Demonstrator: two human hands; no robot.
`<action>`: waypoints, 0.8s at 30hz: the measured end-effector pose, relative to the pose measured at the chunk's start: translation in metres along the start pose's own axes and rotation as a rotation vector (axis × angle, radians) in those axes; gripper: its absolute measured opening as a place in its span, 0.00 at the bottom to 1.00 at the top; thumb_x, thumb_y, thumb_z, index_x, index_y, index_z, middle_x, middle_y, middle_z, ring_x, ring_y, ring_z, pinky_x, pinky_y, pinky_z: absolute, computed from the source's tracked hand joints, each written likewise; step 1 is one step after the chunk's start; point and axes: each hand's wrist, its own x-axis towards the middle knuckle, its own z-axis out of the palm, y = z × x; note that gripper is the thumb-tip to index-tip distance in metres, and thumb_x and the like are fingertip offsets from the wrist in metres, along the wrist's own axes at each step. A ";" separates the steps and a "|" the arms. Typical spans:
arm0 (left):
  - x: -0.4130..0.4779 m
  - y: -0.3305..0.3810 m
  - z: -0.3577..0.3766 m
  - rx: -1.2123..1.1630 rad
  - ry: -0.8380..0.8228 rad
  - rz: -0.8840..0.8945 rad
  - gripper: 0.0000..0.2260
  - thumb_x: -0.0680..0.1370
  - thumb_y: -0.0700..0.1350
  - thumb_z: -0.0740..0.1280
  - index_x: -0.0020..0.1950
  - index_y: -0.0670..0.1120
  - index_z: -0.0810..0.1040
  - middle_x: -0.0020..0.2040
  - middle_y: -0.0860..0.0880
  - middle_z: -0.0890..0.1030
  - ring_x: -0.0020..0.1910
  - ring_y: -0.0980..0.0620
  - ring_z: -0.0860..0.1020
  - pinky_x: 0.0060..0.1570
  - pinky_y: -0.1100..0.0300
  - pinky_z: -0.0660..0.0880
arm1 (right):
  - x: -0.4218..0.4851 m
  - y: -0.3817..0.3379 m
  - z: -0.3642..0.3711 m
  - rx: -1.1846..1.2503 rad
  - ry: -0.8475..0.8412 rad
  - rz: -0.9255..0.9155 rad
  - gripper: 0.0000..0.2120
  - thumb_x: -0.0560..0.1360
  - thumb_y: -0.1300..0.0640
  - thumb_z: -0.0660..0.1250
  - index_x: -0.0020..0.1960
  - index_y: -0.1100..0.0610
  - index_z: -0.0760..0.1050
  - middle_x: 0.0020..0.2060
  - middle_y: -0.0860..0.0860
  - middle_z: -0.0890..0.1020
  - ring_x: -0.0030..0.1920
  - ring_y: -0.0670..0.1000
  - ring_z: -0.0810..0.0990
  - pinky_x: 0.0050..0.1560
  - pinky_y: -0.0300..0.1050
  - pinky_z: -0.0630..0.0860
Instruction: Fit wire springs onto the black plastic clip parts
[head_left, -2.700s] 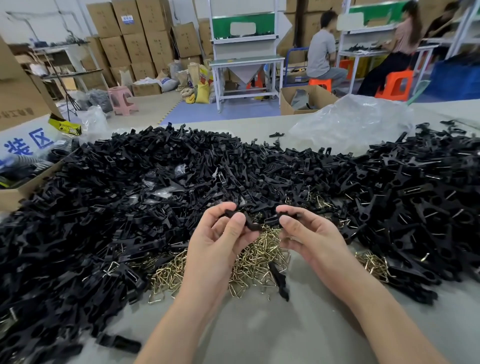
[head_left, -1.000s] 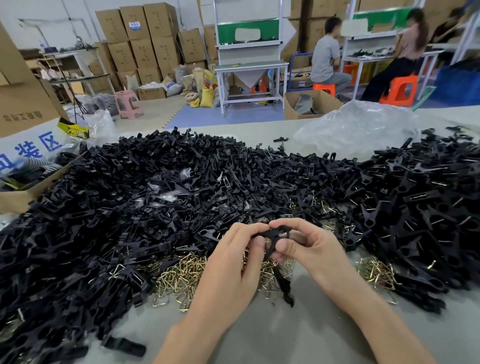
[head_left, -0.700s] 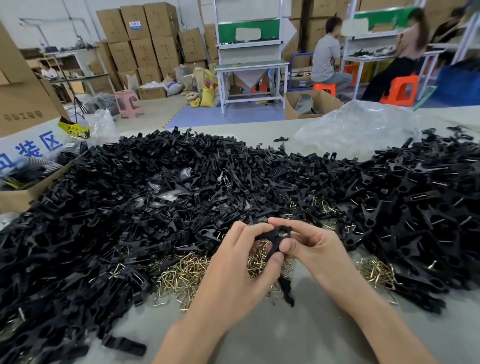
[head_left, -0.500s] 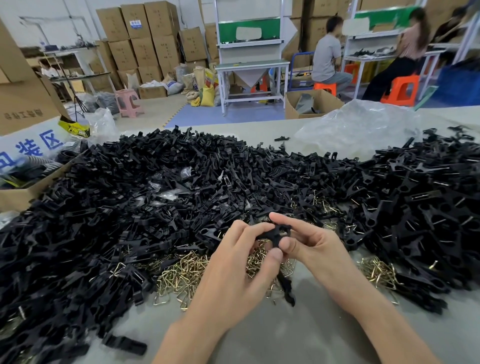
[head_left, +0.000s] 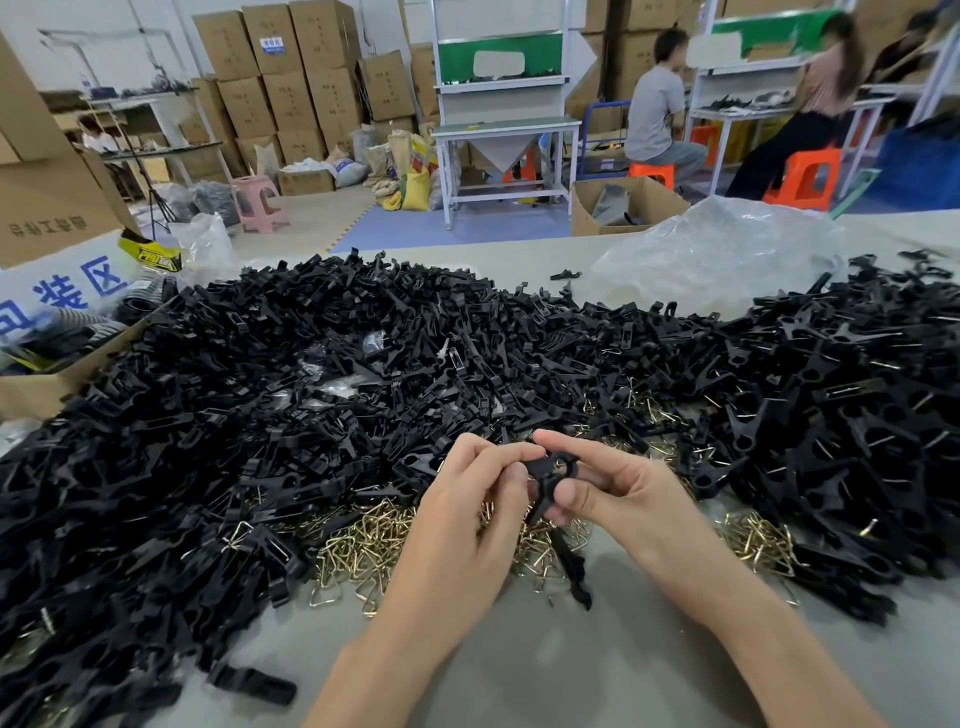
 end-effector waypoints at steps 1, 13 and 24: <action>0.000 0.000 0.000 0.005 0.001 0.003 0.11 0.83 0.51 0.59 0.60 0.56 0.79 0.50 0.57 0.75 0.49 0.52 0.78 0.46 0.68 0.72 | 0.000 0.001 0.000 0.006 0.000 -0.004 0.22 0.70 0.60 0.70 0.65 0.55 0.79 0.44 0.74 0.80 0.38 0.48 0.80 0.51 0.37 0.78; -0.001 -0.001 0.001 -0.016 -0.020 0.018 0.12 0.83 0.52 0.59 0.60 0.56 0.80 0.50 0.58 0.76 0.49 0.53 0.79 0.45 0.71 0.70 | 0.002 0.006 -0.002 -0.014 0.026 -0.026 0.17 0.69 0.59 0.72 0.58 0.54 0.82 0.36 0.57 0.85 0.38 0.48 0.83 0.46 0.36 0.79; -0.005 -0.013 0.003 0.689 -0.164 0.096 0.21 0.81 0.61 0.56 0.70 0.55 0.73 0.61 0.57 0.75 0.62 0.55 0.72 0.67 0.56 0.67 | 0.008 0.010 -0.011 0.000 0.351 -0.076 0.15 0.68 0.49 0.72 0.52 0.55 0.82 0.36 0.56 0.86 0.34 0.45 0.83 0.36 0.30 0.75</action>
